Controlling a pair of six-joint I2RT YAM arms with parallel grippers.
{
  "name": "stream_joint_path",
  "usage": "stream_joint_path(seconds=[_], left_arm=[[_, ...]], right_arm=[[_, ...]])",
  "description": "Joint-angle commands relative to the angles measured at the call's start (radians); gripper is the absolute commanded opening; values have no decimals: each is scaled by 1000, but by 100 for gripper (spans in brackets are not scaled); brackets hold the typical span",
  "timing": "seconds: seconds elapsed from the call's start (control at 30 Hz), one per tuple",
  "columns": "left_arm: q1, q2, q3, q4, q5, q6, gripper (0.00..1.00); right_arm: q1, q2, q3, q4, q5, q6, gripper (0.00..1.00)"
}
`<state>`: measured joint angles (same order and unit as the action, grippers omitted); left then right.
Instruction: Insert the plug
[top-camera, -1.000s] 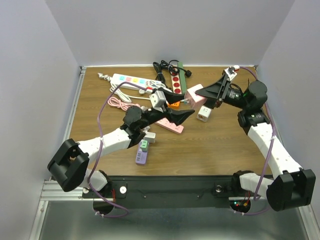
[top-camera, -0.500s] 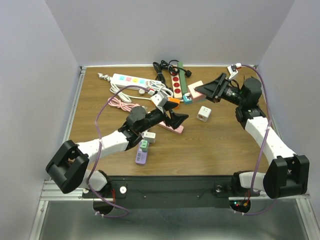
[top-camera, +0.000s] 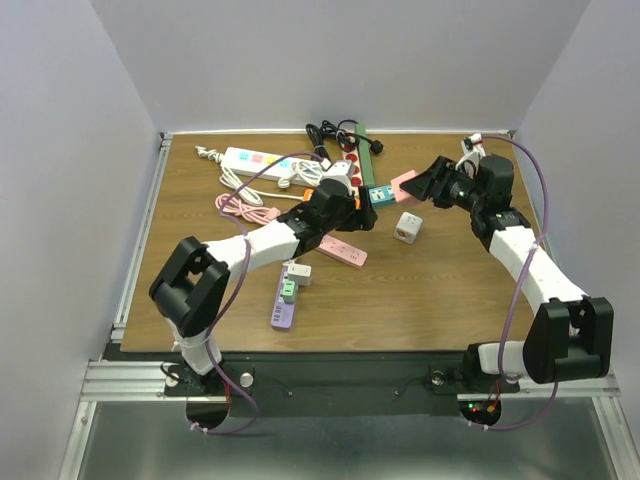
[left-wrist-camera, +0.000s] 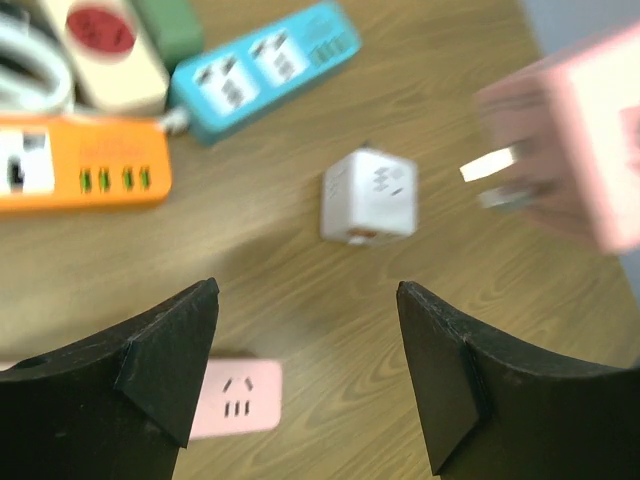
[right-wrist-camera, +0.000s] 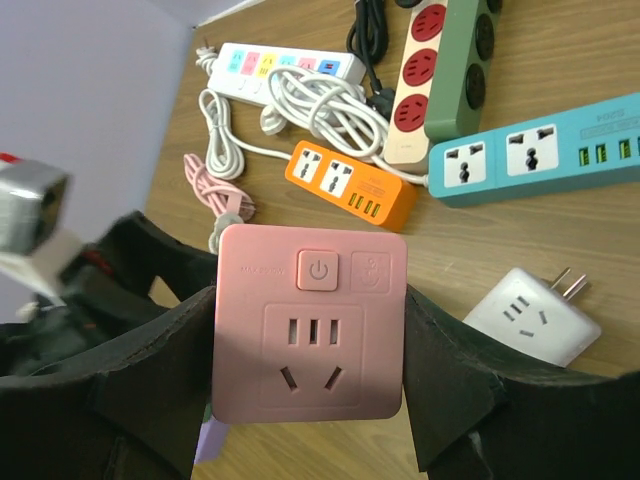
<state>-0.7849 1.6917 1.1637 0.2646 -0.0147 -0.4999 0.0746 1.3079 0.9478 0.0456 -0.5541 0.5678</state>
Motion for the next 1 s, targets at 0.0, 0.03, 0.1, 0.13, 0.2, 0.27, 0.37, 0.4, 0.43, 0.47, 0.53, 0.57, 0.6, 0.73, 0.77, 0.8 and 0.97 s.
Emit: stream_joint_path(seconds=[0.0,0.03,0.1,0.13,0.2,0.27,0.37,0.4,0.43,0.47,0.53,0.57,0.6,0.73,0.77,0.8,0.97], left_arm=[[-11,22,42,-224,-94,-166,83],[-13,23,40,-237,-123,-205,83],[-13,28,56,-308,-171,-254,83],[-13,34,66,-342,-171,-255,82],[-11,49,71,-390,-186,-298,83],[-11,68,67,-393,-159,-333,84],[-7,108,85,-421,-130,-362,84],[-7,111,88,-429,-131,-385,84],[-7,114,83,-442,-136,-402,84],[-7,109,77,-449,-142,-432,84],[-8,94,56,-459,-162,-469,84],[-8,94,50,-459,-169,-485,84],[-8,89,50,-468,-175,-515,84],[-8,100,74,-505,-191,-574,84],[-8,99,79,-516,-194,-606,84],[-10,97,82,-527,-197,-623,84],[-50,63,97,-616,-304,-759,85]], right_arm=[[-4,13,65,33,14,-111,0],[-4,22,57,31,19,-123,0],[-4,22,46,31,25,-138,0],[-4,22,45,31,25,-147,0],[-4,31,45,31,4,-196,1],[-4,53,46,27,-1,-216,0],[-4,68,40,28,-10,-240,0],[-4,74,40,28,-16,-241,1],[-4,79,37,28,-26,-246,0],[-4,80,32,28,-27,-243,0],[-4,79,29,28,-35,-247,0],[-4,76,29,28,-36,-249,0],[-4,73,28,28,-40,-250,0],[-4,60,29,30,-59,-250,1],[-4,57,28,30,-66,-250,0],[-4,56,26,28,-69,-252,0],[-4,56,16,28,-76,-256,0]])
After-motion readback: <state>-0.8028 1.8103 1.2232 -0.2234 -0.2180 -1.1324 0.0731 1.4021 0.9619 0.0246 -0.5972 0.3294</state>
